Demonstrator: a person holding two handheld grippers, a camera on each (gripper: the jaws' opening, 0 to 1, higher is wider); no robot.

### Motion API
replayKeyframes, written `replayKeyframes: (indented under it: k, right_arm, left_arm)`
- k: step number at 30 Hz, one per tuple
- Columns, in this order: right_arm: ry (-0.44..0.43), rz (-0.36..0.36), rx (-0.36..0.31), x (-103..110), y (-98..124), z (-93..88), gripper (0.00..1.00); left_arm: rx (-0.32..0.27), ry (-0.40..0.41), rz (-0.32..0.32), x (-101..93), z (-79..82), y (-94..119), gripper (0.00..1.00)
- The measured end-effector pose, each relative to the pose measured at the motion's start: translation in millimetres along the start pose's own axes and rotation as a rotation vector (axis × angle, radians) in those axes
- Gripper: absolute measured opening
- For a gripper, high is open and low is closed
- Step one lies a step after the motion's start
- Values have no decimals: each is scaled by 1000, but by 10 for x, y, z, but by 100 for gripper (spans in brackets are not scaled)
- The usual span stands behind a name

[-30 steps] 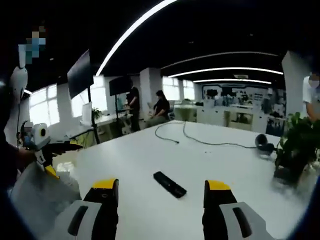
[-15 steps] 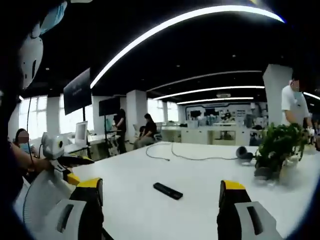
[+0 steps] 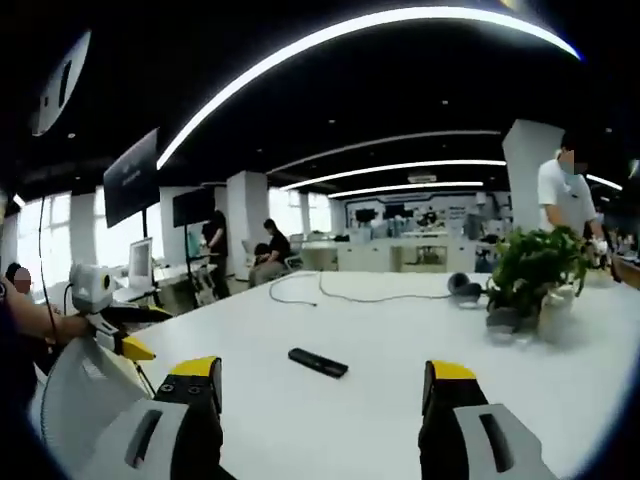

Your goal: Press the specified remote control buttons in sequence, fully releasing each button before pressing the next.

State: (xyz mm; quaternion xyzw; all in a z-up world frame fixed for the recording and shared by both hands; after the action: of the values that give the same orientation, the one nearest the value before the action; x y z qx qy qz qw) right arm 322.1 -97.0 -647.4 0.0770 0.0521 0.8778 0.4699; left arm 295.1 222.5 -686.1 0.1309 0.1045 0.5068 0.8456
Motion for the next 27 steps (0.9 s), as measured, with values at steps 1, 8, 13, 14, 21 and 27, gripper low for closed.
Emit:
replayKeyframes:
  k: [1,8,13,14,21,27]
  right_arm:
    - [11,-3,-1,0,-5,-18,85]
    - [75,43,108,81,-67,-180,87]
    - [72,95,181,109,-92,-305,89]
    - [73,98,189,122,-89,-316,88]
    - [96,74,181,88,-55,-313,86]
    - [80,53,161,63,-44,-287,84]
  left_arm:
    - [4,-7,8,4,-5,-1,100]
    - [-12,1,29,49,-3,-2,100]
    - [-25,0,69,107,-3,6,99]
    - [-25,1,75,112,-3,9,99]
    - [-11,14,114,172,-49,19,98]
    - [22,-14,101,147,-93,12,97]
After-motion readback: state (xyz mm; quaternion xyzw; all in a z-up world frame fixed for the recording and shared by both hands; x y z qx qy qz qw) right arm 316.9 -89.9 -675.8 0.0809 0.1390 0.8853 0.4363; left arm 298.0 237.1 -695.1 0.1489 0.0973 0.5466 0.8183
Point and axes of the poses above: the point that each gripper's makers call its tool centre point, and the gripper's own axes: y roughly backward along the fingers, x roughly to its left, z roughly out of its top, the point moved 5 cm from there along y, roughly backward along the fingers, and after that the axes turned 2 degrees about y, right-handed, at the moved point
